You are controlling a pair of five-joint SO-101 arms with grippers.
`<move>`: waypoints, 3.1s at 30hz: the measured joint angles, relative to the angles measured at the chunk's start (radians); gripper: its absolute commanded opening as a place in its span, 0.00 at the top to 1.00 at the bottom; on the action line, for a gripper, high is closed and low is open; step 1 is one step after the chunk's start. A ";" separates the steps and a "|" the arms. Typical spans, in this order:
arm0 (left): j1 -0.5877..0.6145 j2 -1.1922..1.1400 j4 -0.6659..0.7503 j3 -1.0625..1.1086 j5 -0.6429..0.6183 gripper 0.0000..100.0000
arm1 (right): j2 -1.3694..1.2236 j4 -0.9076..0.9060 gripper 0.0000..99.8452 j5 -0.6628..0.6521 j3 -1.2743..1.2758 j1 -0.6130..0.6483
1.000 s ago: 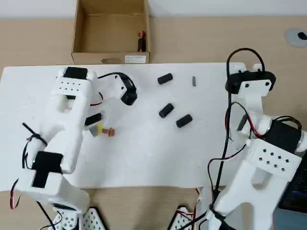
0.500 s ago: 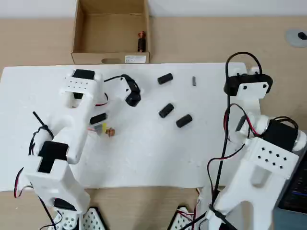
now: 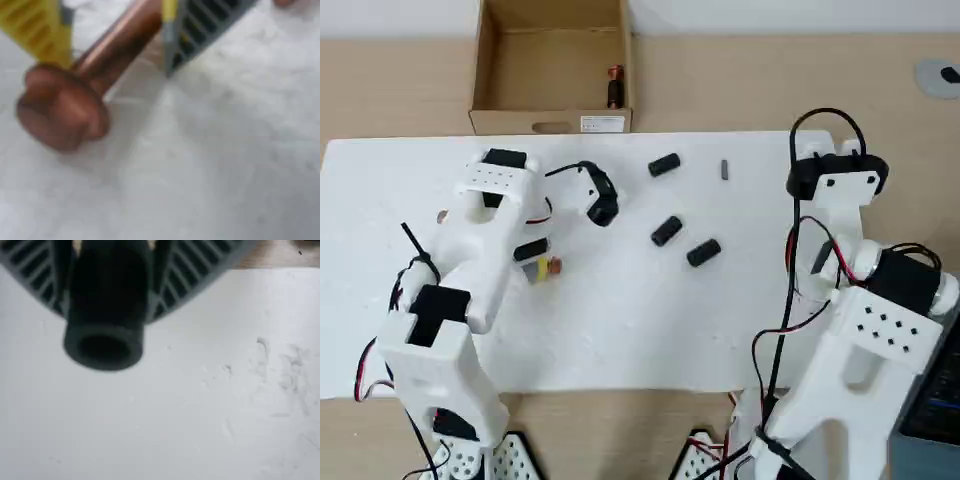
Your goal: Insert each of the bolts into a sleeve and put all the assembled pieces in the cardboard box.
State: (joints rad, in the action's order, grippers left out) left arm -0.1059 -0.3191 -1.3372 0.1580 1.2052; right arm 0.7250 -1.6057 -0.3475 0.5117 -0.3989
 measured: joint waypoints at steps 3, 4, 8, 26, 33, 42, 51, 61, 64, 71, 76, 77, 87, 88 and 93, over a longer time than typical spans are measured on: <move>-0.006 0.000 0.000 0.002 -0.002 0.99 | 0.000 0.000 0.99 0.000 0.000 0.000; -0.008 0.000 0.000 0.002 -0.008 0.99 | 0.000 0.000 0.99 0.000 0.000 0.000; -0.009 0.000 0.000 0.002 -0.049 0.99 | 0.000 0.000 0.99 0.000 0.000 0.000; -0.236 0.338 -0.308 -0.100 -0.425 0.99 | 0.000 -0.110 0.99 -0.002 -0.163 0.000; -0.275 0.489 -0.322 -0.100 -0.674 0.99 | 0.087 -0.143 0.99 -0.002 -0.213 0.000; -0.276 0.744 -0.316 -0.087 -0.959 0.99 | 0.390 -0.084 0.99 0.000 -0.112 0.000; -0.276 1.057 -0.107 0.236 -1.183 0.99 | 0.651 0.101 0.99 0.157 0.181 0.014; -0.239 1.485 0.098 0.632 -1.339 0.99 | 0.868 0.210 0.99 0.351 0.381 0.315; -0.173 1.606 0.172 0.735 -1.361 0.99 | 0.895 0.245 0.99 0.411 0.425 0.410; -0.091 1.858 0.239 0.888 -1.363 0.99 | 0.902 0.262 0.99 0.497 0.486 0.578; -0.087 2.044 0.239 0.953 -1.363 0.99 | 0.902 0.264 0.99 0.531 0.509 0.703; -0.087 2.084 0.239 0.973 -1.363 0.99 | 0.904 0.267 0.99 0.535 0.519 0.732; -0.087 2.133 0.239 0.990 -1.623 0.99 | 0.901 0.448 0.99 0.543 0.626 0.970; -0.087 2.133 0.239 0.990 -1.636 0.99 | 0.901 0.466 0.99 0.543 0.641 0.990; -0.087 2.133 0.239 0.944 -1.653 0.99 | 0.901 0.523 0.99 0.543 0.704 1.079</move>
State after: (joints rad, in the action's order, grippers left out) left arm -0.1933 1.8136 -1.0978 1.1017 -0.4473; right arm 1.6256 -1.0825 0.1956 1.2160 0.6797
